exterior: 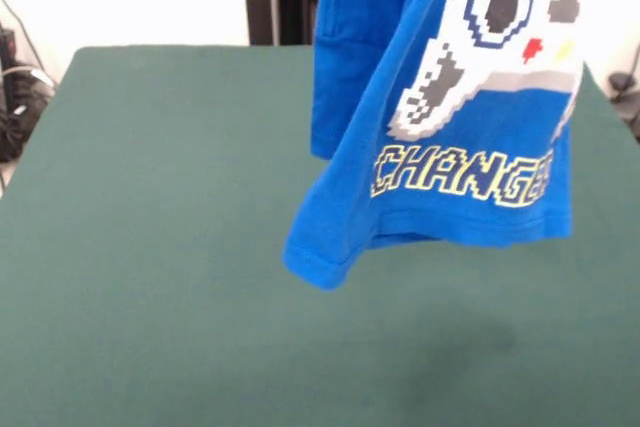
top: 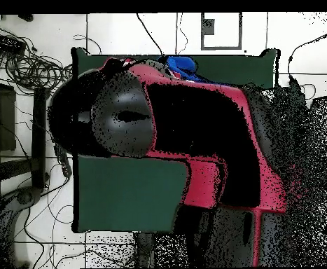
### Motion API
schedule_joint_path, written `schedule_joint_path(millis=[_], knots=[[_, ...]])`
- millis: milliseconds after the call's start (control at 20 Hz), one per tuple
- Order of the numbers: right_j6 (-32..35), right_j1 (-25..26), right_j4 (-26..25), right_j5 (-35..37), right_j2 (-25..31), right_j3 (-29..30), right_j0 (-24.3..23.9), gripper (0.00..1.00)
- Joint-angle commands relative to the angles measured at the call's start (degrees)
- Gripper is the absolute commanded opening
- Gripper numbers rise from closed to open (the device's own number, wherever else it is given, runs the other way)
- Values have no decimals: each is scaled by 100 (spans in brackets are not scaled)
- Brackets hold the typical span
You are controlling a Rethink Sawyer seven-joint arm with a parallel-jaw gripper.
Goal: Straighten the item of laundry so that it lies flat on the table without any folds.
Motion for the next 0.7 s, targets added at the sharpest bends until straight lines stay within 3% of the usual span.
schedule_joint_path(millis=[50, 700], knots=[[1046, 538, 24, 171, 84, 549, 151, 0], [846, 1134, -28, -930, 233, 697, -49, 0]])
